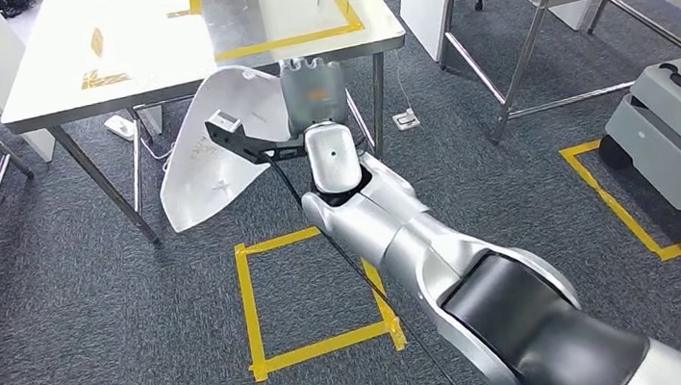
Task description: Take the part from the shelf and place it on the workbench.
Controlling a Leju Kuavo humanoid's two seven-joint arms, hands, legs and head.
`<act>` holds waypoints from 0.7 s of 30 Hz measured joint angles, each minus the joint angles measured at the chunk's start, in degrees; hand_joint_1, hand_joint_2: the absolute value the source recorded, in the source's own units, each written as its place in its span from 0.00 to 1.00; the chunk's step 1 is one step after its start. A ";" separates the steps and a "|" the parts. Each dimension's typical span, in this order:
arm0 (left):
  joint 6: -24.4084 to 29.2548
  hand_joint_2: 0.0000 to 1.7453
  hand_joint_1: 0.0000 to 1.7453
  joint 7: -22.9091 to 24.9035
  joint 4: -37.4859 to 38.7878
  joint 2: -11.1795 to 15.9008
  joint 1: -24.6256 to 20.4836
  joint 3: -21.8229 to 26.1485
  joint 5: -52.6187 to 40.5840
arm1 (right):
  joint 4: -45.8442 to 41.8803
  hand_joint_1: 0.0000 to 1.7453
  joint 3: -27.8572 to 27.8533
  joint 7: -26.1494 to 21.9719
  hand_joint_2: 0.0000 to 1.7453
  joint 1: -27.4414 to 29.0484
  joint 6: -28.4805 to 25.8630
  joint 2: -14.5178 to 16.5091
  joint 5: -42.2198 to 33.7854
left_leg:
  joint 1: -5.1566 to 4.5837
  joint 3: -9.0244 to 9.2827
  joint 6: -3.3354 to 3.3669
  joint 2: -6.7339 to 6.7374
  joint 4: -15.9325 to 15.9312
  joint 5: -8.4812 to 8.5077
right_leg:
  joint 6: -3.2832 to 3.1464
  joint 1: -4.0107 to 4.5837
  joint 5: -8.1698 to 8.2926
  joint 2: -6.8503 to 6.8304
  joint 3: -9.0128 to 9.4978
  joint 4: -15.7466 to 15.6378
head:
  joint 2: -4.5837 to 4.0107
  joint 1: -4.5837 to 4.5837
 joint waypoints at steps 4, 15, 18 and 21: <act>0.00 1.00 0.00 0.38 0.05 0.01 0.06 -0.27 -0.10 | 3.04 1.00 0.05 -1.10 1.00 -6.22 4.36 0.36 -0.16 | 0.00 -0.03 0.00 0.01 0.00 0.00 | 0.00 -0.02 0.00 0.01 -0.04 -0.01 | 0.00 0.00; 0.00 1.00 0.00 3.37 0.06 -0.11 -0.19 -0.33 -0.21 | 5.97 1.00 0.05 -3.38 1.00 -11.33 6.67 2.50 -0.31 | 0.00 -0.03 -0.01 0.01 0.00 0.01 | 0.00 0.00 0.00 0.01 -0.06 -0.01 | 0.00 0.00; 0.00 1.00 0.00 4.39 0.06 -0.20 -0.20 -0.33 -0.29 | 6.58 1.00 0.05 -3.38 1.00 -11.26 6.67 2.67 0.18 | 0.00 -0.03 -0.02 0.01 0.00 0.01 | 0.00 -0.01 0.01 0.02 -0.07 -0.01 | 0.00 0.00; 0.00 1.00 0.00 4.60 0.06 -0.25 -0.22 -0.33 -0.33 | 7.04 1.00 0.05 -3.28 1.00 -11.25 6.67 2.76 0.24 | 0.00 -0.03 -0.01 0.01 0.00 0.01 | 0.00 -0.02 0.01 0.02 -0.06 -0.01 | 0.00 0.00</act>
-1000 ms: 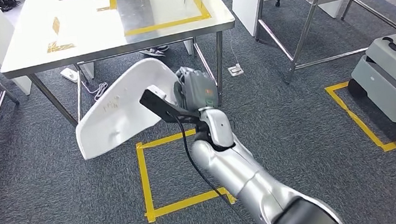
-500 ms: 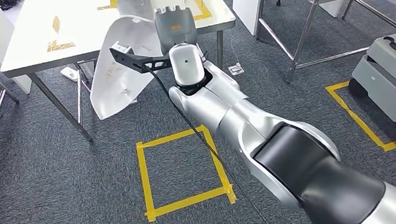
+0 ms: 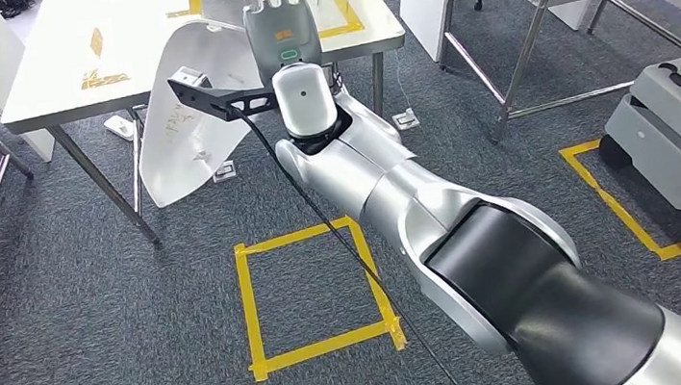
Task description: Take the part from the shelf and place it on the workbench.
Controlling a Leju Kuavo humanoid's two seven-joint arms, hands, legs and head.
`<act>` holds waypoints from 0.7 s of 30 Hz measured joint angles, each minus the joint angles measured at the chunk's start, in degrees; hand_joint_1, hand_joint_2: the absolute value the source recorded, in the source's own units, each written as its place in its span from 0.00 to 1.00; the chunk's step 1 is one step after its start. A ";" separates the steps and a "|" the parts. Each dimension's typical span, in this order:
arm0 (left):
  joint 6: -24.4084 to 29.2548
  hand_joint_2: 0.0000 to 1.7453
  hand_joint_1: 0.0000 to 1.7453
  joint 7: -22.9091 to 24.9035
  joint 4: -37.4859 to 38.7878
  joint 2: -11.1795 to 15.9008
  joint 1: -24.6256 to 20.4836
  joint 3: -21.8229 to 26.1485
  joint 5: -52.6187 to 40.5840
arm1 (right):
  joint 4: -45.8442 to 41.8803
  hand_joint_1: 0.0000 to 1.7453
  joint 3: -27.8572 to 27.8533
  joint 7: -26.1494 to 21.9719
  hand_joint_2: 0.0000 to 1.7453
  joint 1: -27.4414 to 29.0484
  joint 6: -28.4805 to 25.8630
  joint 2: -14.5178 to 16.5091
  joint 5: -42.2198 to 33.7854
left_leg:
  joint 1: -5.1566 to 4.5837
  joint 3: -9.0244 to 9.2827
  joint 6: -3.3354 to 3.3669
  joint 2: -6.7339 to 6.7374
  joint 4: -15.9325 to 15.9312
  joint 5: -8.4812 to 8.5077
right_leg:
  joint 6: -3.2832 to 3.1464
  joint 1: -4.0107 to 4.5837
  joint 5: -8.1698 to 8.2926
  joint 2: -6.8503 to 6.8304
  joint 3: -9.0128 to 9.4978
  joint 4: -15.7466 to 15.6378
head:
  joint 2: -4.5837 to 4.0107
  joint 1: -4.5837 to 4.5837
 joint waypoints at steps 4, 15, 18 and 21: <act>0.00 1.00 0.00 0.01 0.00 -0.09 -0.01 0.00 -0.08 | 0.42 1.00 0.00 0.07 1.00 0.00 0.00 0.05 0.00 | 0.00 0.00 0.00 0.00 0.00 0.00 | 0.00 0.00 0.00 0.00 0.00 0.00 | 0.00 0.00; 0.00 1.00 0.00 -0.71 0.01 0.31 -0.29 -0.07 -0.78 | 0.87 1.00 0.00 0.36 1.00 -0.12 0.34 0.47 0.33 | -0.09 0.83 2.21 -0.33 -1.08 -1.20 | 1.40 -0.57 0.62 0.27 -1.07 2.72 | 0.00 0.10; 0.00 1.00 0.00 -0.67 -0.02 0.30 -0.44 -0.11 -0.93 | 1.02 1.00 0.00 0.55 1.00 -0.33 0.62 0.48 0.34 | -0.05 1.95 2.75 -0.64 -1.27 -1.66 | 1.47 -0.59 -2.93 1.14 -6.54 11.21 | 0.00 0.23; 0.00 1.00 0.00 -0.57 0.04 0.22 -0.26 -0.13 -0.96 | 1.35 1.00 0.00 0.66 1.00 0.29 0.82 0.33 0.33 | 0.02 3.00 2.27 -1.16 -1.13 -2.58 | 1.50 -0.64 -2.53 1.35 -11.34 15.69 | 0.00 0.30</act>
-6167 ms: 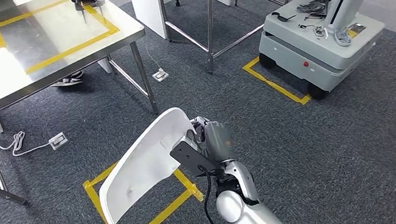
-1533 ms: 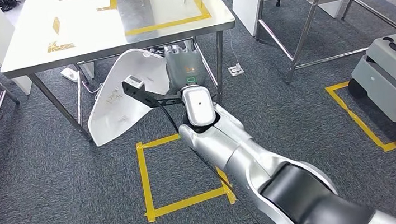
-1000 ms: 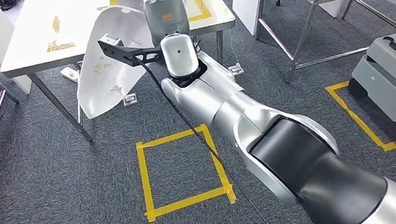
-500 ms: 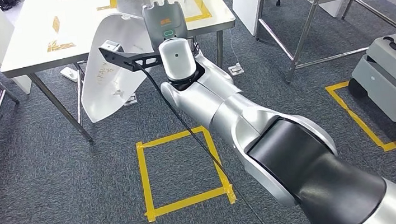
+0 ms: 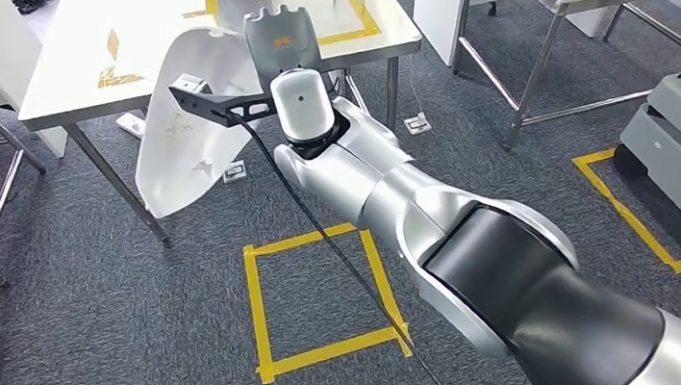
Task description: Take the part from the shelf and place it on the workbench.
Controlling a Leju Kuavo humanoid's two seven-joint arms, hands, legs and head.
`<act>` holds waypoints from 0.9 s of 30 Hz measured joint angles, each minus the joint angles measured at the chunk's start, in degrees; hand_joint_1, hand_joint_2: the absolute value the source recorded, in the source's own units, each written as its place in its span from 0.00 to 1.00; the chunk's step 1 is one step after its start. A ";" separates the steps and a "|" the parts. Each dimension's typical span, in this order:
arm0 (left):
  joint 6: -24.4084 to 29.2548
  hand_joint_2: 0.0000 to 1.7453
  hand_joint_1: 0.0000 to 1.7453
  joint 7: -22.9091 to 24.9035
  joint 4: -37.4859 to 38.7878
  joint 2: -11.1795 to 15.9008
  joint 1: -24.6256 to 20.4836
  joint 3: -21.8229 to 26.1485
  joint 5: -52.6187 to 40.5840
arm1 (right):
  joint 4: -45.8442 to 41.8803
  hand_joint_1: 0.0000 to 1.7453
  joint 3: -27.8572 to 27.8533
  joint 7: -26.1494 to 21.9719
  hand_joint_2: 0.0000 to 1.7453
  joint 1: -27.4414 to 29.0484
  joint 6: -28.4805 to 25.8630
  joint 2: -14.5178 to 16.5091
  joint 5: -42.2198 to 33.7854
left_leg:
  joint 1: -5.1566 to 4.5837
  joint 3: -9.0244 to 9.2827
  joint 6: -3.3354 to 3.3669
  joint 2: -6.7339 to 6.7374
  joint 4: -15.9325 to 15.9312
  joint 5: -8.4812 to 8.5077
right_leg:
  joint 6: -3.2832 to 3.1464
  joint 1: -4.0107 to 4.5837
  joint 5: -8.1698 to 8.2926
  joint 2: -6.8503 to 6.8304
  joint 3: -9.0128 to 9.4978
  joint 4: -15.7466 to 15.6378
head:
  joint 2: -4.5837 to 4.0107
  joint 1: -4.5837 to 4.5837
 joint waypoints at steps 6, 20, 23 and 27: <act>0.00 1.00 0.00 0.01 0.01 -0.02 0.18 -0.01 -0.04 | 0.54 1.00 0.00 0.68 1.00 0.54 0.26 -0.56 0.01 | 0.10 3.03 -2.40 -0.32 0.09 -3.11 | -1.17 0.28 7.38 0.09 4.67 -15.26 | 0.00 -0.28; -0.19 1.00 0.00 -0.68 0.12 0.15 0.91 -0.11 -0.42 | 0.85 1.00 0.00 2.82 1.00 1.12 0.68 -0.84 -0.03 | 0.13 -11.27 -3.25 1.61 0.22 8.12 | -2.05 0.02 -2.81 0.52 19.03 -17.36 | 0.00 -1.08; -0.20 1.00 0.00 -0.69 0.16 0.06 1.02 -0.11 -0.42 | 0.95 1.00 0.00 4.96 1.00 0.86 1.16 -1.04 -0.11 | 0.08 -11.34 -1.90 1.57 0.25 11.19 | -0.97 0.25 -5.26 0.45 19.94 -17.26 | 0.00 -1.13; -0.20 1.00 0.00 -0.74 0.09 0.02 0.58 -0.09 -0.42 | 0.89 1.00 -0.11 7.69 1.00 -0.07 1.50 -1.71 -0.49 | 0.03 -10.75 -0.26 1.12 0.56 9.54 | -0.33 0.25 -9.51 0.37 15.11 -8.33 | 0.00 -0.84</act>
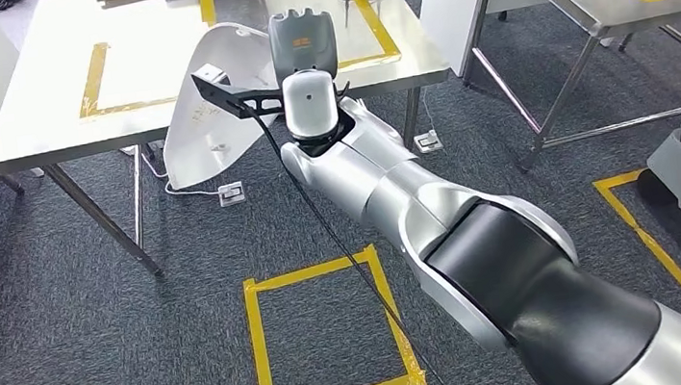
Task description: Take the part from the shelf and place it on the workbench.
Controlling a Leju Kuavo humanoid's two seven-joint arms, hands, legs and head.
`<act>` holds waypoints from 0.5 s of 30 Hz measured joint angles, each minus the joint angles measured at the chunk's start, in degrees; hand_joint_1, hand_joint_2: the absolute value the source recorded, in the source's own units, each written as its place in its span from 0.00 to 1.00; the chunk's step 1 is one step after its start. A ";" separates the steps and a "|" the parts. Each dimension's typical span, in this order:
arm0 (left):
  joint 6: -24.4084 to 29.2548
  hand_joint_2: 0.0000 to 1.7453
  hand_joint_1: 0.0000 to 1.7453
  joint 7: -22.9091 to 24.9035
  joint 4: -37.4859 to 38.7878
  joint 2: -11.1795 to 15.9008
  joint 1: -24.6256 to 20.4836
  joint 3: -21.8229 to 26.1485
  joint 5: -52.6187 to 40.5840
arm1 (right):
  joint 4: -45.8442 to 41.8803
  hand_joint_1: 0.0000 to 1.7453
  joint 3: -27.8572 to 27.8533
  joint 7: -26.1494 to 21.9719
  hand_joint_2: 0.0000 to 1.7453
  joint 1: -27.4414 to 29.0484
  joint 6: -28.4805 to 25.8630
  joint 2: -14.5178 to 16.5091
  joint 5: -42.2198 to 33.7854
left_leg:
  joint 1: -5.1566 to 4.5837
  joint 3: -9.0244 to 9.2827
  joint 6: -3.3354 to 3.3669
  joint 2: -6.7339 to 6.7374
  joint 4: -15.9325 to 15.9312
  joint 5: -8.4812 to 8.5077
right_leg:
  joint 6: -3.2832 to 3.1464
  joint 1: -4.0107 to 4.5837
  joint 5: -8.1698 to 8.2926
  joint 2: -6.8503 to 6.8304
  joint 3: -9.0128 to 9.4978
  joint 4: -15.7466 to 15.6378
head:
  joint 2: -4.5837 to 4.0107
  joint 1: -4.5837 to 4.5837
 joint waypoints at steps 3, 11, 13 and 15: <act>0.00 1.00 0.00 0.04 0.02 -0.02 -0.04 0.01 -0.05 | 0.07 1.00 -0.33 1.82 1.00 0.46 0.45 -0.71 0.01 | -0.61 0.81 0.56 -0.44 0.02 -1.03 | -0.52 0.52 -0.86 0.00 -7.50 8.74 | 0.00 0.06; 0.60 1.00 0.00 0.04 0.08 -0.42 -0.02 0.05 -0.20 | 0.13 1.00 -2.71 6.02 1.00 -0.07 0.77 -1.71 -0.08 | -1.87 2.62 0.55 -1.24 0.07 -2.46 | -3.30 2.33 11.46 -0.11 -4.93 -7.11 | 0.00 0.12; 0.59 1.00 0.00 0.03 0.09 -0.46 -0.03 0.05 -0.36 | 0.13 1.00 -3.54 6.67 1.00 -0.16 0.77 -1.82 -0.32 | -1.82 2.79 0.41 -1.08 0.04 -2.51 | -3.08 2.27 11.45 0.05 -4.82 -7.18 | 0.00 0.15; 0.59 1.00 0.00 0.03 0.09 -0.49 -0.14 0.05 -0.59 | 0.13 1.00 -4.48 6.87 1.00 -0.22 0.80 -2.04 -0.55 | -1.81 2.91 0.31 -1.06 -0.03 -2.43 | -3.18 2.27 11.47 0.06 -4.76 -7.17 | 0.00 0.15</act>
